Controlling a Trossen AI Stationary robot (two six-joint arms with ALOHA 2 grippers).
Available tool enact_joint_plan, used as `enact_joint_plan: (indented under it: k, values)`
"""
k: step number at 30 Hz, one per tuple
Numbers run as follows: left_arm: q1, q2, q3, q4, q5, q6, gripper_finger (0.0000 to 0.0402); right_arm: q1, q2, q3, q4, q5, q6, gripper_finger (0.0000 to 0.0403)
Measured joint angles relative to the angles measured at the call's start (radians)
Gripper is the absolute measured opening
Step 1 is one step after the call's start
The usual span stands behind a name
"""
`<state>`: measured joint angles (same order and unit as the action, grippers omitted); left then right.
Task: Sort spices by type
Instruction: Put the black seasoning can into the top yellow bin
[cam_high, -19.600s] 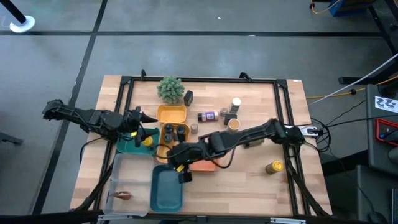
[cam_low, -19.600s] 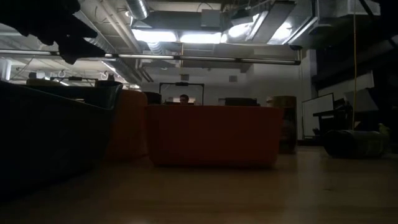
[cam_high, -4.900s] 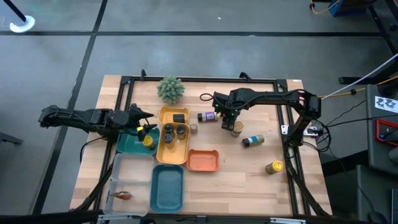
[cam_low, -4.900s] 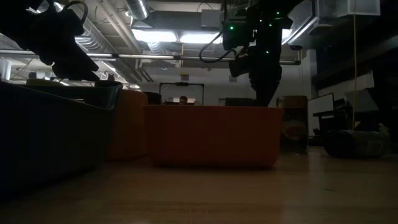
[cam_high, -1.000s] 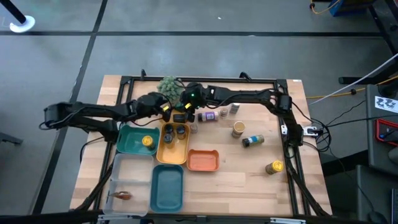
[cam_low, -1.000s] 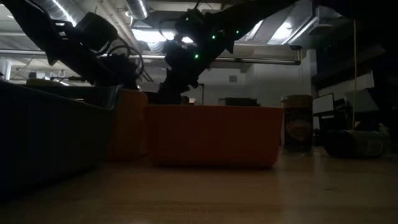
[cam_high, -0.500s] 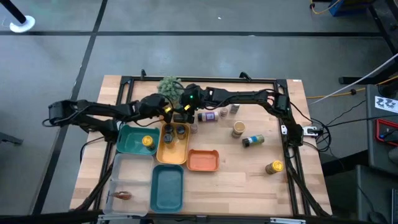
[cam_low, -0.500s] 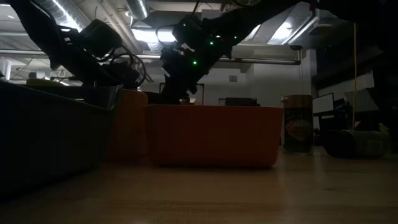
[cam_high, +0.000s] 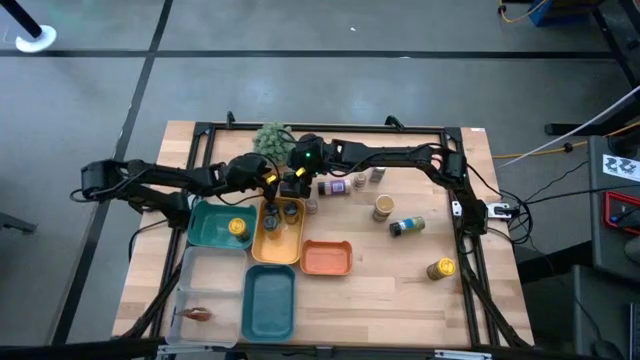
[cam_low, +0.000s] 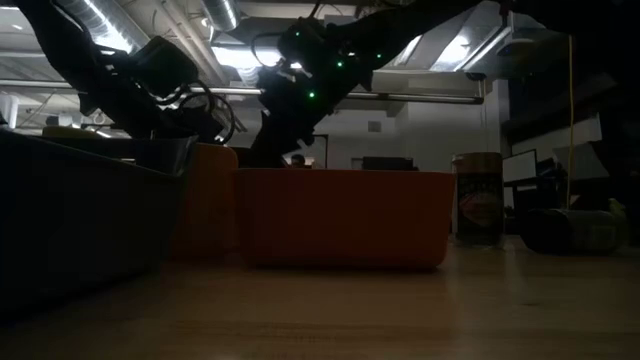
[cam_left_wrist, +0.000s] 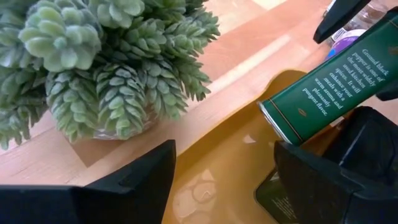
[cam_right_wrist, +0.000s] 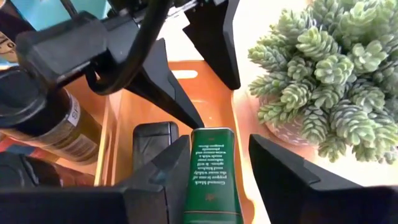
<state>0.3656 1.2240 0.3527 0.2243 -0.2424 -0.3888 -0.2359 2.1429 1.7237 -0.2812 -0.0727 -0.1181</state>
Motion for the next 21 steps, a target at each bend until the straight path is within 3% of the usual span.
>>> enact_joint_plan:
  k: [21]
  values:
    - [0.0, -0.001, 0.0, -0.002, -0.004, 0.004, 0.0263, 0.001, -0.066, -0.002, -0.047, 0.02, -0.029, 0.0167]
